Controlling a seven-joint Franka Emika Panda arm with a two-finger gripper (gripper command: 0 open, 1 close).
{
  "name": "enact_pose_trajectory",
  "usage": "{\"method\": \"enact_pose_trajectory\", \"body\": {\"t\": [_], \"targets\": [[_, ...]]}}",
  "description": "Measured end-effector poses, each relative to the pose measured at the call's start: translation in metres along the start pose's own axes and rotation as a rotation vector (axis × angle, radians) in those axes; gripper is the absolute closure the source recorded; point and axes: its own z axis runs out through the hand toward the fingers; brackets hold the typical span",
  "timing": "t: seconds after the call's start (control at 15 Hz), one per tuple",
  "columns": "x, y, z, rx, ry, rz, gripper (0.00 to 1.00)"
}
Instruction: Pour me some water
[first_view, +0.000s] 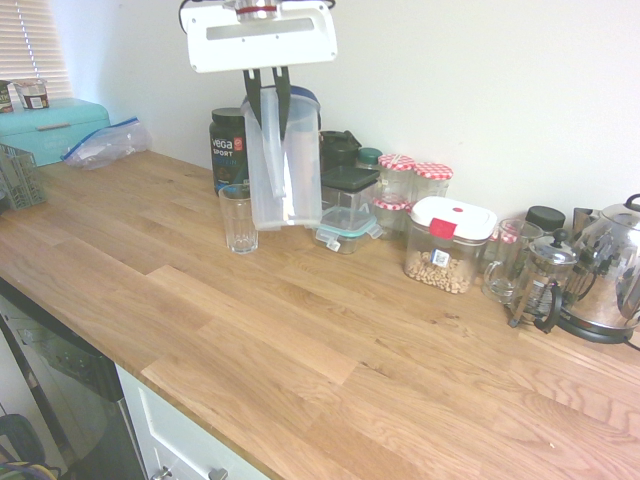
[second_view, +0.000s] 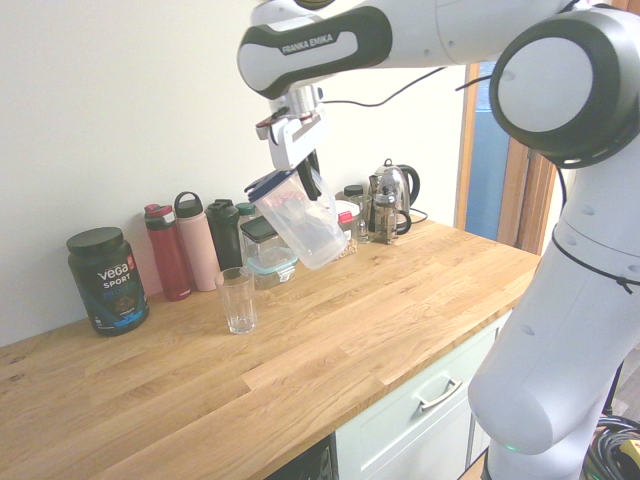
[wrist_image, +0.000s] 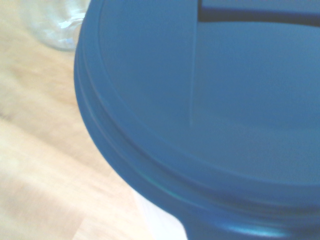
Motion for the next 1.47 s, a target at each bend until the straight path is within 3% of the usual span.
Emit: {"method": "enact_pose_trajectory", "body": {"t": [0.73,1.0,1.4,1.47], "targets": [[-0.038,0.125,0.125,0.250,0.288,0.476,1.00],[-0.046,0.127,0.145,0.302,0.264,0.548,1.00],[-0.054,0.133,0.165,0.294,0.259,0.564,1.00],[-0.056,0.133,0.169,0.293,0.259,0.564,0.00]]}}
